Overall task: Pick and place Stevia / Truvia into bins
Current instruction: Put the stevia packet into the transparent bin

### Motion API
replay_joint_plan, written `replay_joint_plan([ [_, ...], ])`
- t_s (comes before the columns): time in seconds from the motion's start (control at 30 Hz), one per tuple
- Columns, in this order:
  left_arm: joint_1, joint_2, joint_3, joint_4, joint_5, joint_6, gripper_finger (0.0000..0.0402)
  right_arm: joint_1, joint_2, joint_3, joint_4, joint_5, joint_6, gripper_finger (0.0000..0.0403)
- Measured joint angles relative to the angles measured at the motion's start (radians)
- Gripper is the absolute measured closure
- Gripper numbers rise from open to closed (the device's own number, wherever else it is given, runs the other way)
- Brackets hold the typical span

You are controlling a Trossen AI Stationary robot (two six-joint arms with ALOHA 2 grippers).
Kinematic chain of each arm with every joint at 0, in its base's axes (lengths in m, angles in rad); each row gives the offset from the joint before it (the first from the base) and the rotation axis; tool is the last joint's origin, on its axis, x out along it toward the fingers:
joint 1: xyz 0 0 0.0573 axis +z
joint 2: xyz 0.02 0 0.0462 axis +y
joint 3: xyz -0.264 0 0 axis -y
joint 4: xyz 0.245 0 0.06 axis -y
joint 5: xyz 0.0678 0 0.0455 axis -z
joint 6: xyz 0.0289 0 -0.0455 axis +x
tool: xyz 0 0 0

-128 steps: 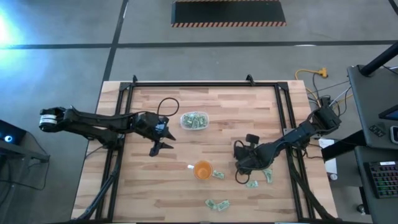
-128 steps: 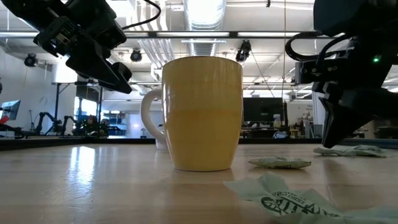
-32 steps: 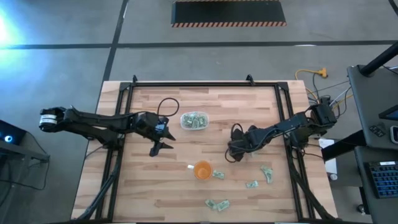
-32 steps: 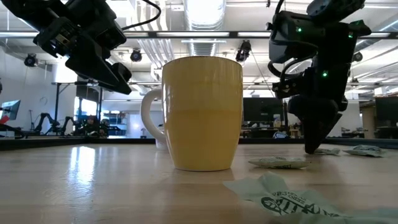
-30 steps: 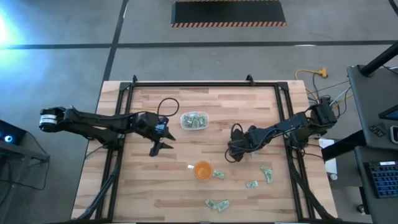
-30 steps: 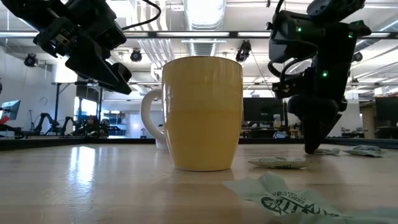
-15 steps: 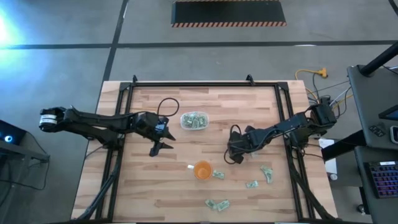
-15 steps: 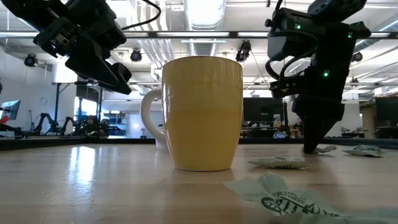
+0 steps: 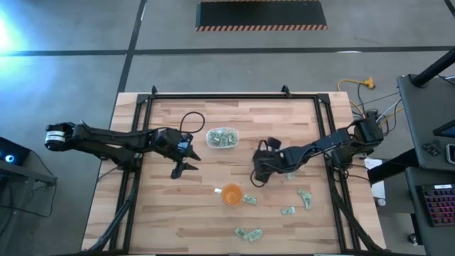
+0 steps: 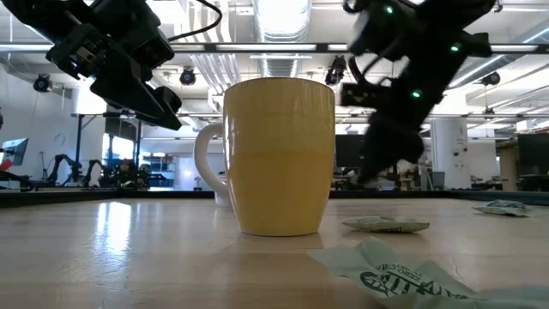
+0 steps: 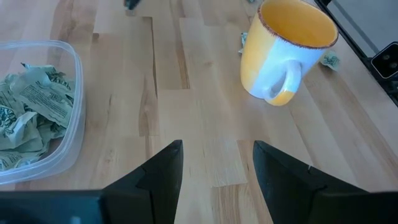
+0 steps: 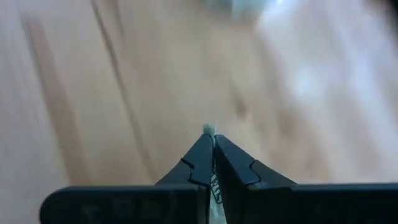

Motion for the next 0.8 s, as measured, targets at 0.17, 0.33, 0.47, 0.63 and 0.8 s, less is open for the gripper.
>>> replay_joint_plan([
  [0.17, 0.000, 0.000, 0.000, 0.000, 0.000, 0.000, 0.0223, -0.050, 0.000, 0.031, 0.192, 0.031, -0.190, 0.0394],
  [0.33, 0.000, 0.000, 0.000, 0.000, 0.000, 0.000, 0.0223, -0.123, -0.001, 0.080, 0.316, 0.014, -0.295, 0.0394],
  [0.47, 0.000, 0.000, 0.000, 0.000, 0.000, 0.000, 0.0223, -0.191, 0.011, 0.126, 0.413, -0.109, -0.331, 0.0394],
  [0.63, 0.000, 0.000, 0.000, 0.000, 0.000, 0.005, 0.0223, -0.258, 0.092, 0.201, 0.490, -0.241, -0.357, 0.0394],
  [0.8, 0.000, 0.000, 0.000, -0.003, 0.000, 0.005, 0.0223, -0.287, 0.216, 0.316, 0.462, -0.267, -0.394, 0.0394],
])
